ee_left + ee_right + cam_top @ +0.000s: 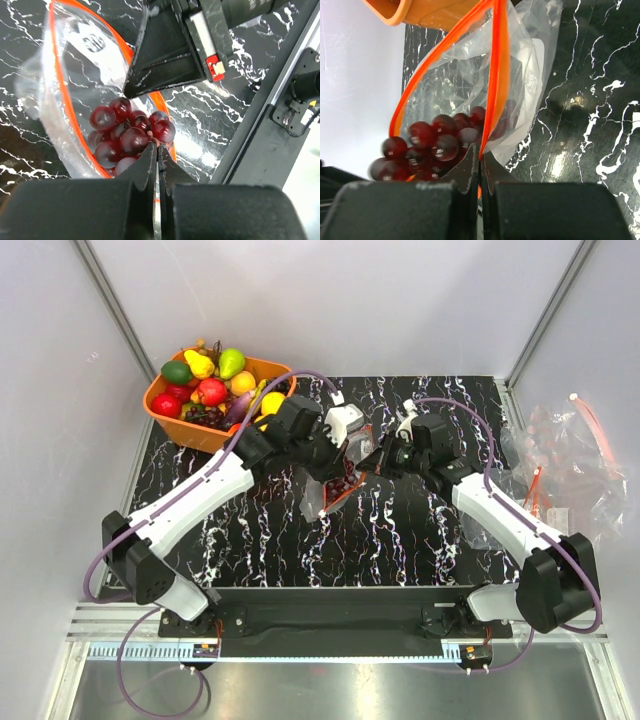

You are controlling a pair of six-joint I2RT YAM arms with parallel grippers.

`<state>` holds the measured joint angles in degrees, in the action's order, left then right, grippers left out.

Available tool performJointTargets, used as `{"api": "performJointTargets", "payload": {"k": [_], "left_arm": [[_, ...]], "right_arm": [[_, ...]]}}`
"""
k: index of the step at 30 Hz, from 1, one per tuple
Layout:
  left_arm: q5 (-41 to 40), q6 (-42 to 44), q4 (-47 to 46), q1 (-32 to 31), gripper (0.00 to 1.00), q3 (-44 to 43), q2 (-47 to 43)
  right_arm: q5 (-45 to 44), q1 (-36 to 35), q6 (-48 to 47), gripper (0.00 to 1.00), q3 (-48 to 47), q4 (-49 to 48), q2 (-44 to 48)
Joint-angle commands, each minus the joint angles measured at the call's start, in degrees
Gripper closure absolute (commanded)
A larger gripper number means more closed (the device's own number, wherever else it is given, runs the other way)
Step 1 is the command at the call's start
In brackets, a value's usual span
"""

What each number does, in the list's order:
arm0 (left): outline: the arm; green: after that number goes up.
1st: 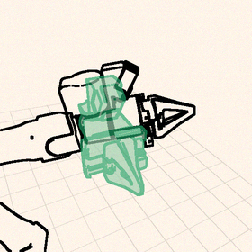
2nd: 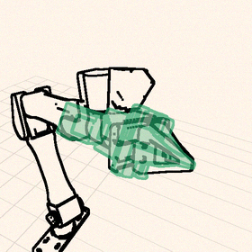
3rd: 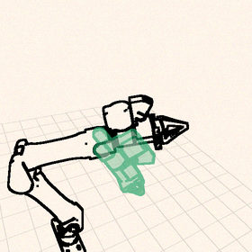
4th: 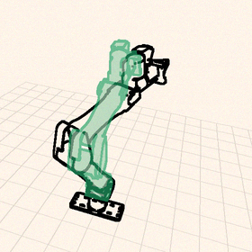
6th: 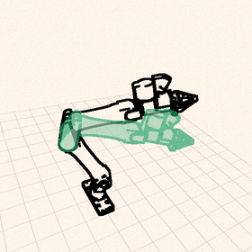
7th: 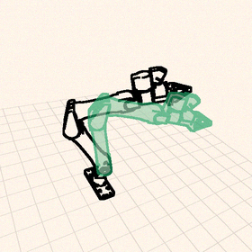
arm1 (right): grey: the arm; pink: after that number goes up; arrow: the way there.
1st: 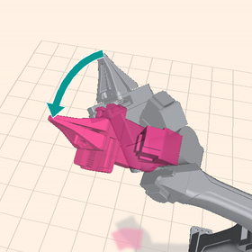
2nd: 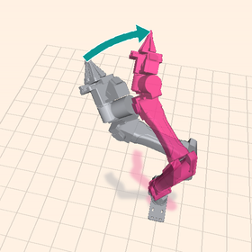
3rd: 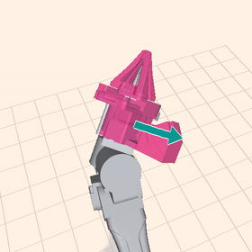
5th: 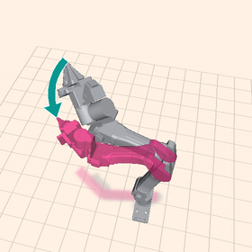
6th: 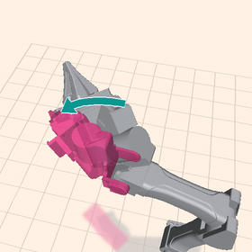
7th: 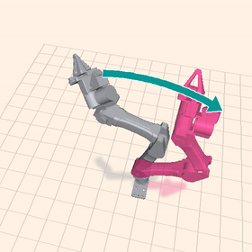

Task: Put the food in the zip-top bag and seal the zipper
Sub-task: Place the fake fruit in the zipper food storage bag, then adjust the zipper food storage bag at the center of the board.

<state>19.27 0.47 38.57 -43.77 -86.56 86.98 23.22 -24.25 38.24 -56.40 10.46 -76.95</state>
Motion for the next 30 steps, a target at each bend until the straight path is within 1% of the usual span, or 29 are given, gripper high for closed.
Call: {"api": "performJointTargets", "payload": {"k": [1, 8, 11, 12, 14, 15, 16, 17, 19, 20, 23, 25, 28, 30], "left_arm": [[-0.8, 1.3, 1.4, -0.2, 0.96, -2.9, 1.1], [-11.9, -0.3, 2.8, -0.1, 1.00, -5.8, 6.3], [-16.6, -3.7, 3.1, -0.1, 1.00, -7.8, 8.1], [-16.5, -4.1, 2.6, -0.1, 0.93, -7.8, 8.0], [-13.5, -4.3, -0.7, -0.2, 0.75, -6.3, 6.2], [-12.5, -4.3, -2.1, -0.4, 0.62, -5.0, 5.2], [-12.3, -4.4, -3.3, -0.5, 0.39, -4.1, 4.1], [-12.7, -4.9, -5.5, -0.6, 0.33, -3.1, 1.8], [-12.8, -5.0, -7.3, -0.6, 0.27, -0.5, -1.5], [-12.8, -5.4, -7.5, -0.6, 0.26, -0.2, -2.4], [-13.0, -5.7, -6.7, -0.6, 0.26, -0.1, -4.9], [-14.8, -6.0, -6.3, -0.7, 0.26, -0.1, -5.9], [-18.3, -5.8, -5.0, -0.6, 0.26, -0.4, -5.9], [-18.6, -5.7, -3.7, -0.6, 0.25, -1.2, -4.6]], "right_arm": [[-1.9, 0.2, -1.5, 1.00, -3.5, 0.9, 0.3], [-1.7, 0.2, -1.4, 1.00, -4.1, 2.5, 1.3], [-1.5, 0.2, -1.5, 1.00, -4.2, 2.9, 1.4], [-1.4, 0.2, -1.6, 1.00, -4.4, 3.2, 1.4], [-1.4, 0.1, -1.6, 1.00, -4.4, 3.4, 1.2], [-1.4, 0.2, -1.6, 1.00, -4.4, 3.6, 1.2], [-1.4, 0.1, -1.5, 1.00, -4.4, 3.6, 1.2], [-1.3, 0.2, -1.6, 1.00, -4.4, 3.6, 1.1], [-1.4, 0.2, -1.6, 1.00, -4.6, 3.7, 0.9], [-1.4, 0.1, -1.7, 1.00, -4.7, 3.8, 0.7], [-1.2, 0.2, -1.6, 1.00, -5.1, 4.1, 0.6], [-1.0, 0.1, -1.4, 1.00, -5.6, 4.4, 0.6], [-1.0, 0.1, -1.6, 1.00, -6.6, 5.4, 0.2], [-1.1, 0.1, -1.8, 1.00, -7.1, 5.6, 0.0]]}}
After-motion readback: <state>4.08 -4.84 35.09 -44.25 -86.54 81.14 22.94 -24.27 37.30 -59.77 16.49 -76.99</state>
